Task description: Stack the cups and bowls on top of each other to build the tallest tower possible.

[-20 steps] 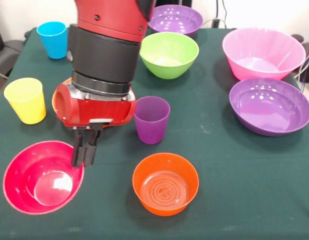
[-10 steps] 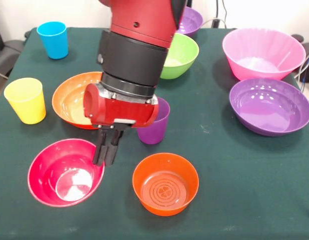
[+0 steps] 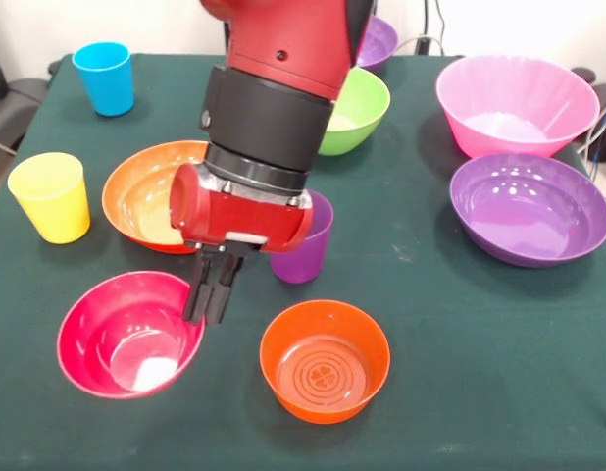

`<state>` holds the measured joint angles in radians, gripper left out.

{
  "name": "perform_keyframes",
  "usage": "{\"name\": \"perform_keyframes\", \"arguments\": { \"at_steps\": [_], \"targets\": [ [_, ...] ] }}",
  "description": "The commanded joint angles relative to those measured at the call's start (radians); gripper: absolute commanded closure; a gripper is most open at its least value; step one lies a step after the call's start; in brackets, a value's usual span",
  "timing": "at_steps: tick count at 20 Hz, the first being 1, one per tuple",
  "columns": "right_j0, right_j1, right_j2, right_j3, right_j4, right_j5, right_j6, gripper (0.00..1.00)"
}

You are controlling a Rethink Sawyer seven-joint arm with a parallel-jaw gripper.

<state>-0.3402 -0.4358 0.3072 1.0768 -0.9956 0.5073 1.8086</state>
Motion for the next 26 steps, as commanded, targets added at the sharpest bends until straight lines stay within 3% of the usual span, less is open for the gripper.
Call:
{"name": "perform_keyframes", "arguments": {
  "at_steps": [1, 11, 23, 26],
  "targets": [
    [-0.001, 0.118, -0.035, -0.016, -0.027, -0.083, 0.101, 1.0],
    [-0.001, 0.234, -0.014, -0.132, -0.001, -0.141, 0.07, 1.0],
    [0.07, 0.295, -0.091, -0.192, 0.038, -0.166, 0.158, 1.0],
    [0.112, 0.317, -0.132, -0.219, 0.048, -0.172, 0.223, 1.0]
  ]
}}
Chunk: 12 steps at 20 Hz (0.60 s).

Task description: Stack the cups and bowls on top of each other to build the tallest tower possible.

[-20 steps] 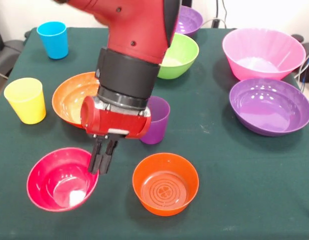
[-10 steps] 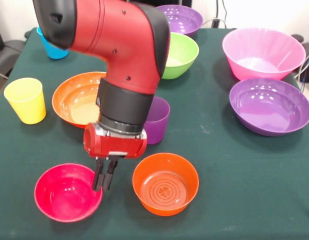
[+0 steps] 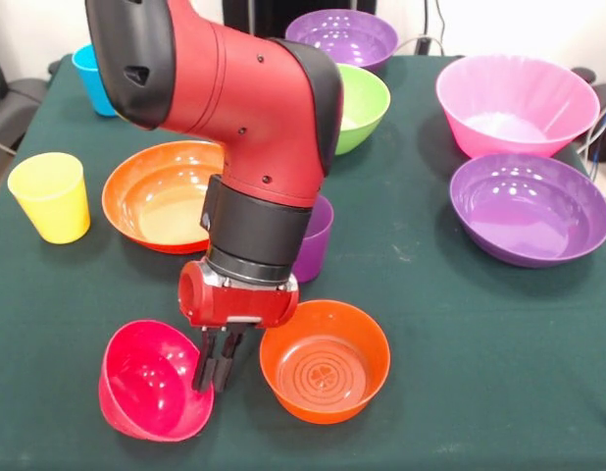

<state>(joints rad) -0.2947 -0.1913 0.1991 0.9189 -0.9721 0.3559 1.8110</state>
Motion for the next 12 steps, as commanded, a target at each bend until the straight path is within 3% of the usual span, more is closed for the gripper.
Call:
{"name": "perform_keyframes", "arguments": {
  "at_steps": [1, 9, 12],
  "targets": [
    [0.082, 0.077, -0.04, -0.069, 0.028, -0.017, 0.241, 1.0],
    [0.098, 0.062, -0.069, -0.056, 0.083, -0.002, 0.218, 1.0],
    [0.09, 0.035, -0.053, -0.039, 0.122, 0.032, 0.168, 1.0]
  ]
}}
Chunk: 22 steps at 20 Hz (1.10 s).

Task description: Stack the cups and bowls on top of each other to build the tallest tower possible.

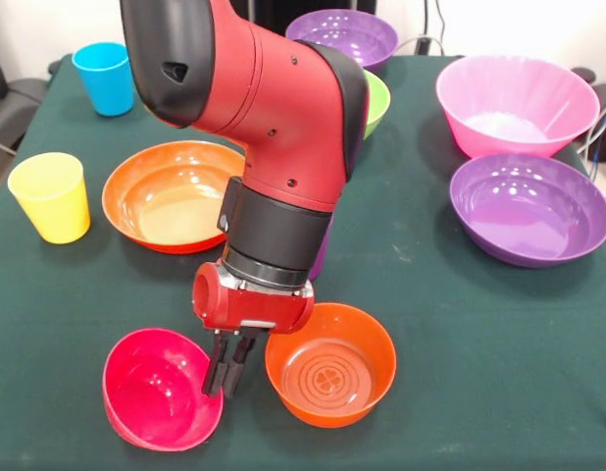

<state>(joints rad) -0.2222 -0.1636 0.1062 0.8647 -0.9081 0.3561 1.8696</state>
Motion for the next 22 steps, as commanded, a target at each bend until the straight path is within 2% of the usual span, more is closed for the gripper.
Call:
{"name": "perform_keyframes", "arguments": {
  "at_steps": [1, 5, 14, 22],
  "targets": [
    [0.012, 0.0, 0.046, 0.019, 0.07, 0.039, 0.087, 1.0],
    [-0.004, -0.026, 0.063, 0.032, 0.11, 0.068, 0.02, 1.0],
    [-0.01, -0.046, 0.052, 0.061, 0.157, 0.071, -0.022, 1.0],
    [0.001, -0.069, 0.031, 0.09, 0.189, 0.076, -0.013, 1.0]
  ]
}}
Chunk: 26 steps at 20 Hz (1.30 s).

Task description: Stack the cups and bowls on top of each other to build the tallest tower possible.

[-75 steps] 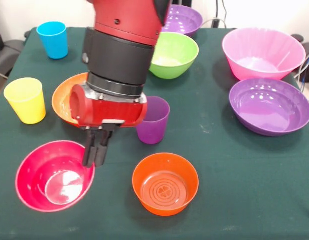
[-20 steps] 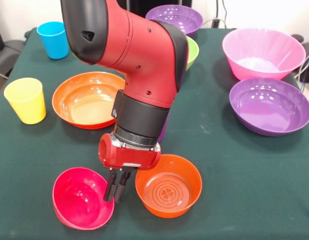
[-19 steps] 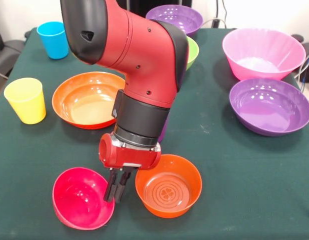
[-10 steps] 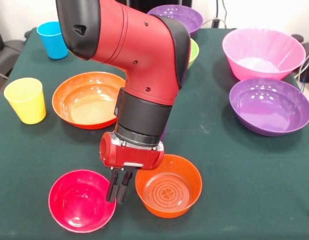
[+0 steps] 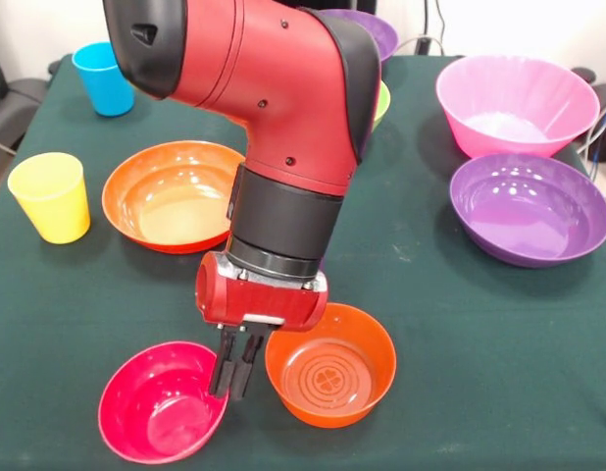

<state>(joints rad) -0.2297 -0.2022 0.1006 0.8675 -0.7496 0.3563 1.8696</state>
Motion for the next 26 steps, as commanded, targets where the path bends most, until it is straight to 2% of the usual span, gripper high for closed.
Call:
{"name": "perform_keyframes", "arguments": {
  "at_steps": [1, 14, 22, 26],
  "targets": [
    [0.012, -0.032, 0.03, 0.091, 0.032, 0.073, -0.007, 1.0],
    [0.047, -0.035, -0.027, 0.115, 0.07, 0.072, 0.043, 1.0],
    [0.094, -0.034, -0.1, 0.15, 0.089, 0.02, 0.146, 1.0],
    [0.114, -0.035, -0.132, 0.161, 0.107, 0.0, 0.167, 1.0]
  ]
}}
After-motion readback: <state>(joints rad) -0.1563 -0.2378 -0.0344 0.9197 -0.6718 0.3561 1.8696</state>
